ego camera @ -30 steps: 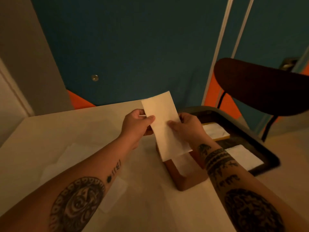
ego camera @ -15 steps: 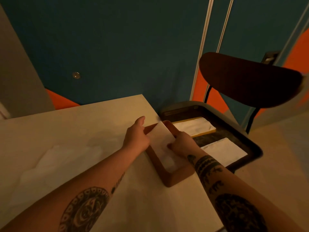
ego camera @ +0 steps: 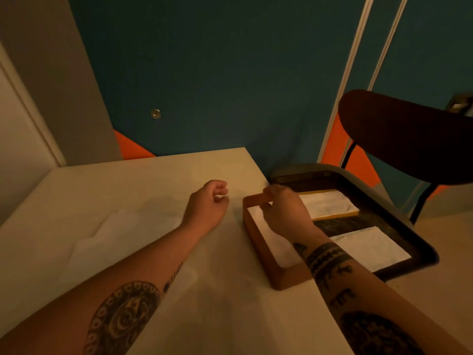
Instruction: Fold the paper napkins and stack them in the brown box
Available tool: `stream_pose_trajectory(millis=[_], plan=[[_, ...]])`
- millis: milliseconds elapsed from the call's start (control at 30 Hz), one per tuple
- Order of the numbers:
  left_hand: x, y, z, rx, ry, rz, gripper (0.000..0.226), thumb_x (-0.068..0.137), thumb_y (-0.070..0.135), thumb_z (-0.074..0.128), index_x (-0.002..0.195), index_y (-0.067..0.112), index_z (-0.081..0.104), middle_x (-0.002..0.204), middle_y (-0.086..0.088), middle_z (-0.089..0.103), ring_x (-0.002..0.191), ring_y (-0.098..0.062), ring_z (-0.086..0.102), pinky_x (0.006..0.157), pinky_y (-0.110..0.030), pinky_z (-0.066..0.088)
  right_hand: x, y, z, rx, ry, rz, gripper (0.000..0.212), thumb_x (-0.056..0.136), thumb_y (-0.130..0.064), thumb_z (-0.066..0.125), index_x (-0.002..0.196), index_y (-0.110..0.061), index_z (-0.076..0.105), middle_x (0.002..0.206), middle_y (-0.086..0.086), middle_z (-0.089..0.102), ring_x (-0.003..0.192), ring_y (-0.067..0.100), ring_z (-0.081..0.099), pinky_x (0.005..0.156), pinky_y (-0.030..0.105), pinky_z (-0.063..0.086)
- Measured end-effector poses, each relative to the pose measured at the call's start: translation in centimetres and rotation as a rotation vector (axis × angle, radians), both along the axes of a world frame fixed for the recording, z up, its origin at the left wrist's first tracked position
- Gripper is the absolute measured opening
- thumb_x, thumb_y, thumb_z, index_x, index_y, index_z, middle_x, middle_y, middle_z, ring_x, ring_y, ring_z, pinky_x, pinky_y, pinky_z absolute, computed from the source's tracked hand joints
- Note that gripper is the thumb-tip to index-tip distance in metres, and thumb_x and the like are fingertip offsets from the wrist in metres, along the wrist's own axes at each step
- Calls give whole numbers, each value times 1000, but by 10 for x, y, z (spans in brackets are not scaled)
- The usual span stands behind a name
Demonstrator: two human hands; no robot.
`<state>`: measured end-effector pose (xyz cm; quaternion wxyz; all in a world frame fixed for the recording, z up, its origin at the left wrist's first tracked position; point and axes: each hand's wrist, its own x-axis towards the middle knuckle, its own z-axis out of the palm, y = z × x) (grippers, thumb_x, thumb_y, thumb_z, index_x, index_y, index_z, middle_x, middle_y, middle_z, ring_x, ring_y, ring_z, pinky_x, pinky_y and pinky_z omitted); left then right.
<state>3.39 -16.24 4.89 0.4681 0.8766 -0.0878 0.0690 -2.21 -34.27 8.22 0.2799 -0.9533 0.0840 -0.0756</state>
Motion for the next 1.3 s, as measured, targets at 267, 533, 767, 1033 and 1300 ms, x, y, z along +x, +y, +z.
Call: stream_pose_trajectory(millis=[267,533,767,1033,1300], plan=[[0,120,-18,102,73,282,22,97,22,61,118,21,69,114,-1,72,94,-12,61,84,-24,44,16,99,-20,31,89,256,35,96,-36,62,125,-17,65,122,4,66,109,23,64,94,33,52],[-32,214,-51,150,268,402,34,83,20,73,117,24,69,111,4,73,106,-19,67,89,-27,50,15,195,-87,-148,292,301,58,90,-60,55,131,-18,57,128,7,55,117,29,52,98,42,47],[-51,247,-77,539,328,318,74,75,59,76,141,41,50,147,6,51,135,-24,45,104,-41,41,13,211,-96,-209,408,175,58,88,-63,52,127,-20,57,128,7,55,120,32,49,98,45,44],[-32,262,-82,134,136,299,35,89,38,70,120,23,68,119,0,69,110,-25,64,96,-36,50,5,203,-60,141,225,132,24,95,-38,62,111,-20,65,101,-3,59,92,18,57,77,25,39],[-32,242,-37,-886,488,85,21,98,32,64,114,19,67,105,-7,77,94,-25,73,81,-40,59,-1,250,-29,514,113,93,20,95,-37,65,96,-17,68,86,-1,70,76,14,65,64,27,53]])
